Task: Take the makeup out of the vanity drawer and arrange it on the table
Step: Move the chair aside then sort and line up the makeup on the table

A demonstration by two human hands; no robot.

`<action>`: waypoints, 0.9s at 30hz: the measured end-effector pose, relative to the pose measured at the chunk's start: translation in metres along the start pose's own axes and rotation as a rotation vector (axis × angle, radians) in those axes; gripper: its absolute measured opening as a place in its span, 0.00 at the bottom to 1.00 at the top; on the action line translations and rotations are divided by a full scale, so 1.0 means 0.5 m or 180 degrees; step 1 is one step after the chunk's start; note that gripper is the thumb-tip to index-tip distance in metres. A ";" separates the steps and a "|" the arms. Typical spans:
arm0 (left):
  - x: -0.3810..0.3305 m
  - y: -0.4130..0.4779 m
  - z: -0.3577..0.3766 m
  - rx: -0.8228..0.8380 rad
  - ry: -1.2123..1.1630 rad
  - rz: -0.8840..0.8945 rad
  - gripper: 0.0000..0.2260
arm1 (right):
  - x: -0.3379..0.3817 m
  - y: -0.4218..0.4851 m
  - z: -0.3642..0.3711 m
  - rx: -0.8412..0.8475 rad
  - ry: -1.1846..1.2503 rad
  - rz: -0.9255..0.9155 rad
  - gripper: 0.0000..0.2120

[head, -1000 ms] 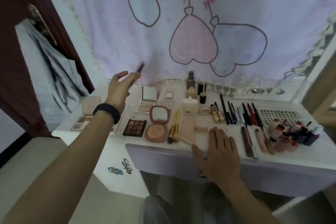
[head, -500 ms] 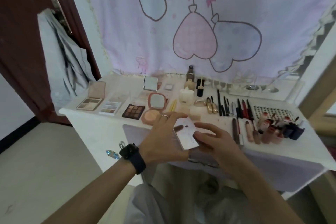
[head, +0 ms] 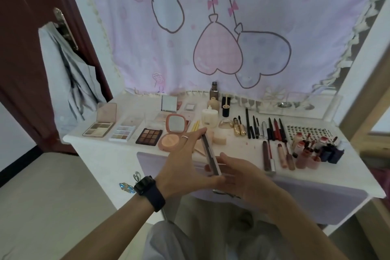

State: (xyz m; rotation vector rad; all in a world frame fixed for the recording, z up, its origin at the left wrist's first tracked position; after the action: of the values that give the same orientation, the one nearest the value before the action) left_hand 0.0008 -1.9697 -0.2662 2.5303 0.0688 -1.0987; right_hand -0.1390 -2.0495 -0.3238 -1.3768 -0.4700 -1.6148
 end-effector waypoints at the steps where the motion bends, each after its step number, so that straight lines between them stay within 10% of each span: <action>1: 0.003 0.001 0.003 0.0067 0.0085 0.0018 0.49 | 0.006 -0.001 0.002 0.0024 -0.0234 -0.0009 0.24; 27: 0.049 0.009 -0.007 -0.0279 -0.3193 -0.1111 0.29 | 0.087 -0.007 0.067 -0.0888 -0.2439 -0.1817 0.27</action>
State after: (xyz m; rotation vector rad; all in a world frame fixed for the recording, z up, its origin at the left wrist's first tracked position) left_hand 0.0210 -1.9750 -0.2798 1.6585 0.2772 -2.2944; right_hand -0.1205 -2.0390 -0.2729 -2.2214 -1.2080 -1.5663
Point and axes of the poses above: each hand's wrist, its own y-axis towards the middle knuckle, its own z-axis out of the palm, x = y × z, the point moved 5 cm from there along y, towards the middle knuckle, and after that the axes turned 5 degrees about -y, right-handed, at the moved point
